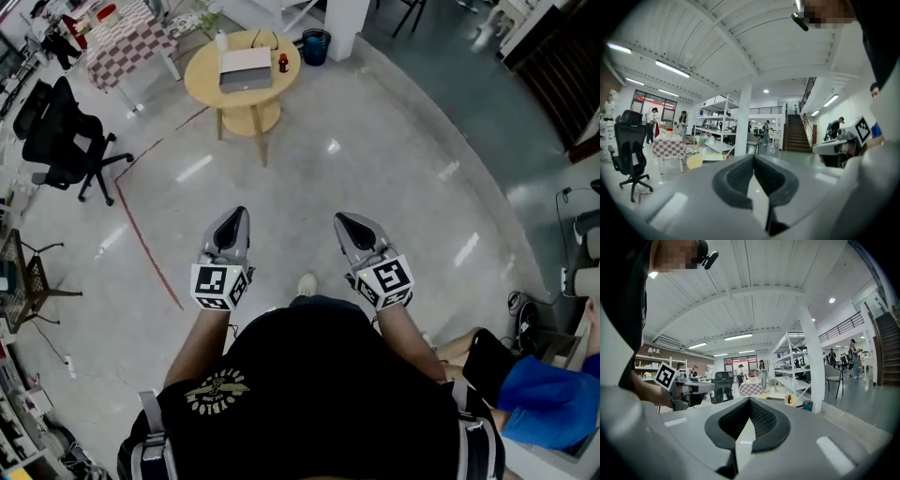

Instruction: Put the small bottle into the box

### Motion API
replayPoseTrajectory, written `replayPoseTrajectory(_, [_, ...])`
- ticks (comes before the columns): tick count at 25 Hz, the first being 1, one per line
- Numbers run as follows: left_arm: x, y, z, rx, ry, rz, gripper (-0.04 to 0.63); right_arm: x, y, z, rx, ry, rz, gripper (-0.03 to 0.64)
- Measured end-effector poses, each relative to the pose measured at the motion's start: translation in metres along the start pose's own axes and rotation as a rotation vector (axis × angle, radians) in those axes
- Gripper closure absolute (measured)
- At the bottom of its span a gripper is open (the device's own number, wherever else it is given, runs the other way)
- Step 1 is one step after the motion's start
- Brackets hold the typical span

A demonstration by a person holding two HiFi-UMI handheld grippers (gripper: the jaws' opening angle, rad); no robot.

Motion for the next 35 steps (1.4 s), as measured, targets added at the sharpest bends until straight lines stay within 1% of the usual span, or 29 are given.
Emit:
replayPoseTrajectory(4, [0.012, 0.026, 0.015, 0.05, 0.009, -0.015, 0.595, 0.009, 0.028, -0.027, 0.03, 0.013, -0.023, 0.609])
replayPoseTrajectory(9, [0.024, 0.027, 0.048, 0.127, -0.003, -0.025, 0.595, 0.015, 0.063, -0.04, 0.052, 0.012, -0.035, 0.609])
replayPoseTrajectory(11, [0.022, 0.026, 0.052, 0.155, 0.006, -0.009, 0.595, 0.014, 0.07, -0.049, 0.045, 0.007, -0.027, 0.609])
replayPoseTrajectory(14, [0.018, 0.027, 0.056, 0.18, 0.036, 0.037, 0.595, 0.013, 0.076, -0.058, 0.038, 0.019, -0.027, 0.609])
replayPoseTrajectory(17, [0.018, 0.03, 0.061, 0.194, 0.05, 0.04, 0.595, 0.009, 0.085, -0.065, 0.042, 0.018, -0.025, 0.609])
replayPoseTrajectory(20, [0.014, 0.034, 0.068, 0.199, 0.048, 0.045, 0.595, 0.005, 0.093, -0.068, 0.048, 0.023, -0.018, 0.609])
replayPoseTrajectory(24, [0.007, 0.045, 0.082, 0.196, 0.022, 0.06, 0.595, 0.003, 0.105, -0.071, 0.043, 0.024, -0.003, 0.609])
replayPoseTrajectory(30, [0.007, 0.082, 0.096, 0.149, 0.009, 0.053, 0.595, 0.002, 0.123, -0.082, 0.025, 0.019, 0.028, 0.609])
replayPoseTrajectory(35, [0.002, 0.11, 0.104, 0.108, -0.003, 0.063, 0.595, 0.0, 0.141, -0.095, 0.006, 0.027, 0.044, 0.609])
Point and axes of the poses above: the fingertips, and each gripper's own axes: y forward along the fingers, z to its left, x out of its top, the point moved 2 cm from there along -y, backward along the fingers, and after that the axes turned 9 degrees about -z, right-handed, at the moved point
